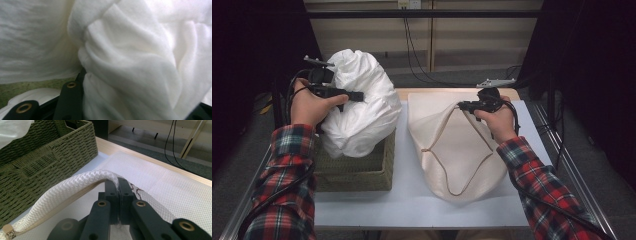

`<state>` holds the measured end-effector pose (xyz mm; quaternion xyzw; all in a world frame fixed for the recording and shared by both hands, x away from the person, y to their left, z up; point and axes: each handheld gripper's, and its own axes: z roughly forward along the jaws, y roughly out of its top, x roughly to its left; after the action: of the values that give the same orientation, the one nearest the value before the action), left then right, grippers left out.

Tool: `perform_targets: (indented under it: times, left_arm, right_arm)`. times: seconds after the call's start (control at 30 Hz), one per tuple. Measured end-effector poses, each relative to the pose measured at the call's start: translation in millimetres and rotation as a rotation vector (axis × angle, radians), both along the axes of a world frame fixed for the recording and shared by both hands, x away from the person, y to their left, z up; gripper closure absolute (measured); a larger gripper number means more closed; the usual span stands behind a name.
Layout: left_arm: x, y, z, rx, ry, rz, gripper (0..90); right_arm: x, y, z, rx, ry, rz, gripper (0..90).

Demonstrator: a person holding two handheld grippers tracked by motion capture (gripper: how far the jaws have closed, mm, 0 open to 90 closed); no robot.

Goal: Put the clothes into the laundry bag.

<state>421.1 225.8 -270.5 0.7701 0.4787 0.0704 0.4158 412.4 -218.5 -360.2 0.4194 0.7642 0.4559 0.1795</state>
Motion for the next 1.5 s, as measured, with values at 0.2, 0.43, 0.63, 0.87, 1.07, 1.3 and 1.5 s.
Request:
perform_targets:
  times: [0.2, 0.43, 0.63, 0.87, 1.07, 1.3, 1.5]
  left_arm:
    - [-2.3, -15.4, 7.0, -0.033, 0.007, -0.058, 54.1]
    - [-6.6, -37.2, 14.8, -0.046, 0.01, -0.139, 54.0]
    - [-10.8, -51.2, 17.6, -0.053, 0.016, -0.193, 54.0]
    - [-16.3, -67.9, 18.3, -0.051, 0.013, -0.255, 53.9]
    - [-21.3, -79.9, 20.7, -0.026, 0.014, -0.298, 53.8]
    - [-27.5, -91.1, 21.2, -0.032, 0.014, -0.344, 53.8]
    - [-32.7, -106.8, 18.0, -0.03, 0.016, -0.403, 53.6]
  right_arm:
    - [2.8, -2.3, 1.6, 0.008, 0.003, -0.01, 89.0]
    - [4.8, -1.8, 5.3, -0.001, -0.004, -0.022, 88.9]
    - [6.4, -1.2, 4.4, 0.006, 0.008, -0.024, 88.9]
    - [8.2, 0.1, 8.7, 0.018, 0.008, -0.036, 89.0]
    - [10.0, 2.1, 9.5, 0.029, 0.014, -0.033, 89.0]
    - [11.1, 4.1, 9.8, 0.022, 0.019, -0.043, 89.0]
    - [13.3, 5.4, 10.3, 0.031, 0.018, -0.059, 88.9]
